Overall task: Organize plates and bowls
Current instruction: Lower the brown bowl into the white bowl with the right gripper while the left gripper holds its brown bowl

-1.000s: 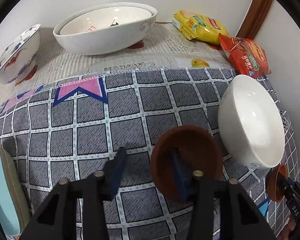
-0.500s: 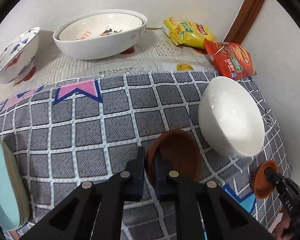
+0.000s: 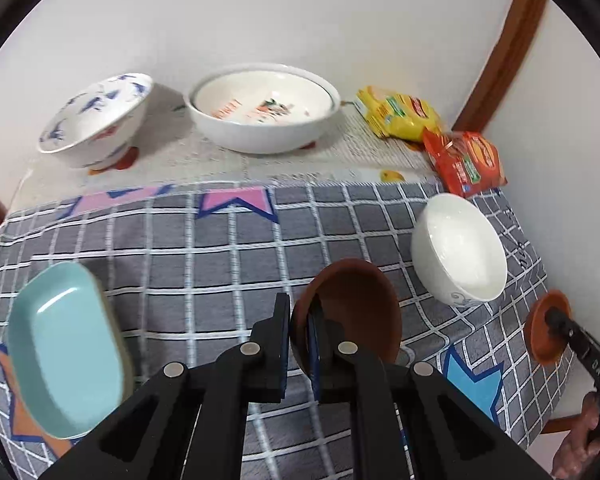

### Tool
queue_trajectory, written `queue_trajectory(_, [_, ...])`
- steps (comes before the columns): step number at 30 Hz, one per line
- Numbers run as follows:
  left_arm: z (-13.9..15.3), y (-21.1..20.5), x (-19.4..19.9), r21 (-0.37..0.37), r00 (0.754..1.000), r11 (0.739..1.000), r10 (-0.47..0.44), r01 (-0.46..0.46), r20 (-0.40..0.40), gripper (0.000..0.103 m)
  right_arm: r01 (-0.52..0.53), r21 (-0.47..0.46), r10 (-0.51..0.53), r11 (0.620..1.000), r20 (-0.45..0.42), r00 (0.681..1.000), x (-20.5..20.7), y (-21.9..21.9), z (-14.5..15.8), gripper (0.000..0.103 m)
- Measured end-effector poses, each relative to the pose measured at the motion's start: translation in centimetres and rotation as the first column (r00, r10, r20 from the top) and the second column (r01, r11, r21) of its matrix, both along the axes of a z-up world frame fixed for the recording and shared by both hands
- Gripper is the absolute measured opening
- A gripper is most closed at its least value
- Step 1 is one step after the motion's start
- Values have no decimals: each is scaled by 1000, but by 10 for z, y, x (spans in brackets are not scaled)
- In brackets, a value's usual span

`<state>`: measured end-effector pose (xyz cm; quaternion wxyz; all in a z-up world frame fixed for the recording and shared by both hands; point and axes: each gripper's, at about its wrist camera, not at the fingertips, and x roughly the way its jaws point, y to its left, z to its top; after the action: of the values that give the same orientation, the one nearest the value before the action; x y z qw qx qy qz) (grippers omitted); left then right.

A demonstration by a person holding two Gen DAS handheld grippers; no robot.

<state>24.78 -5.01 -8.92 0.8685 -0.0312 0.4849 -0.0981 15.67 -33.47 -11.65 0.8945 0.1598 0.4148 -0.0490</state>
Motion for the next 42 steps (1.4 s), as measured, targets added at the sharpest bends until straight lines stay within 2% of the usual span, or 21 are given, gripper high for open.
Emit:
queue_trajectory(5, [8,24,-7,-1,999,999,34,-34,15,8,-24,-28,25,999,22,999,19,18,17,9])
queue_trajectory(13, [2,47,-3,-16,997,997,70,-70,7,8,-60,-55,62,997,26,998,50,42,21,9])
queue_trajectory(27, [-14,51,17,-33,998,997,65,-65,-20,8,-65,-110,58,992,-68,996,101,48,-13,9])
queue_trajectory(42, [-19,39,25,-34,999,999,30,-31,-21,8,-96,-134,78,986,-137,987,132,53,-39,9])
